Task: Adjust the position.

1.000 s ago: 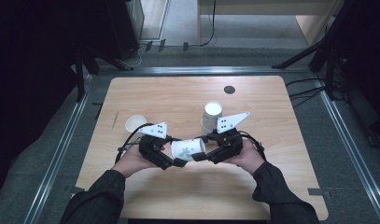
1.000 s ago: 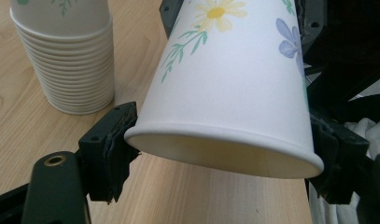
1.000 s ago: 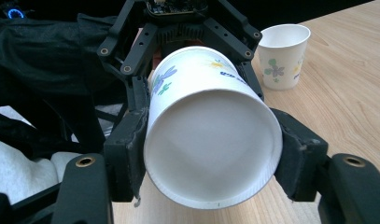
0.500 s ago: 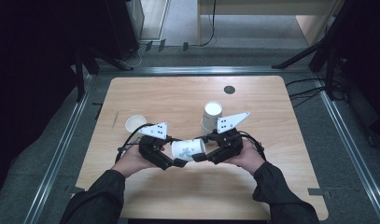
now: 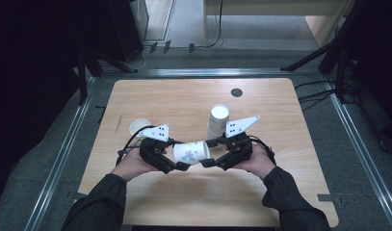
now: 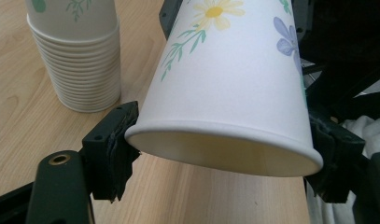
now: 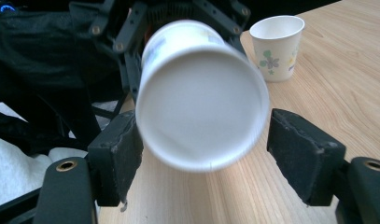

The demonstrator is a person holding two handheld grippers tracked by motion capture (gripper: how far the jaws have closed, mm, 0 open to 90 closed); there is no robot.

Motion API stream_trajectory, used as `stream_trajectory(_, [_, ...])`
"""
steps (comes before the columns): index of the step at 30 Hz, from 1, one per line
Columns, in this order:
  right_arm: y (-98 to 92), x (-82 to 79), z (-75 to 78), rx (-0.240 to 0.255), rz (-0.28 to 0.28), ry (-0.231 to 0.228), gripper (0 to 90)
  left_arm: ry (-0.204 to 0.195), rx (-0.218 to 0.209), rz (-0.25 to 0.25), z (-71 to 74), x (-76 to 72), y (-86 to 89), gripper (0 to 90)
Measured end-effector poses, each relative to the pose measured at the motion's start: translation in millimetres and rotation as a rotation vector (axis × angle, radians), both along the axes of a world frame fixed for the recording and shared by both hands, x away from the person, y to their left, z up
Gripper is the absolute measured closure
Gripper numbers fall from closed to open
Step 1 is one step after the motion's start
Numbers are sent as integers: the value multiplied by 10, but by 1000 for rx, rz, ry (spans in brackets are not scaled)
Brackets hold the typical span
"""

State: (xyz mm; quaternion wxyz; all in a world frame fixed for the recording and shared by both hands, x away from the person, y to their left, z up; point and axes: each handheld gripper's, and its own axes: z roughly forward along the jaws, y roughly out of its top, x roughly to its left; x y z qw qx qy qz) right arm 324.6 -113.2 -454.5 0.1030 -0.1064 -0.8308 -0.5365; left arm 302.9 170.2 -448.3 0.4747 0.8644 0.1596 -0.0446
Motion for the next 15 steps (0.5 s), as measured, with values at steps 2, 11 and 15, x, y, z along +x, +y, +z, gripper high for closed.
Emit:
stream_trajectory(2, [-34, 0, -10, -4, 0, 7, 269, -1, 0, 4, 40, 13, 20, 220])
stream_trajectory(11, [-85, -11, -13, -35, -16, -5, 259, -16, 123, -19, 267, 92, 1, 220])
stream_trajectory(15, [-70, -18, -21, -48, -22, -22, 259, -19, 231, -55, 362, 125, -51, 220])
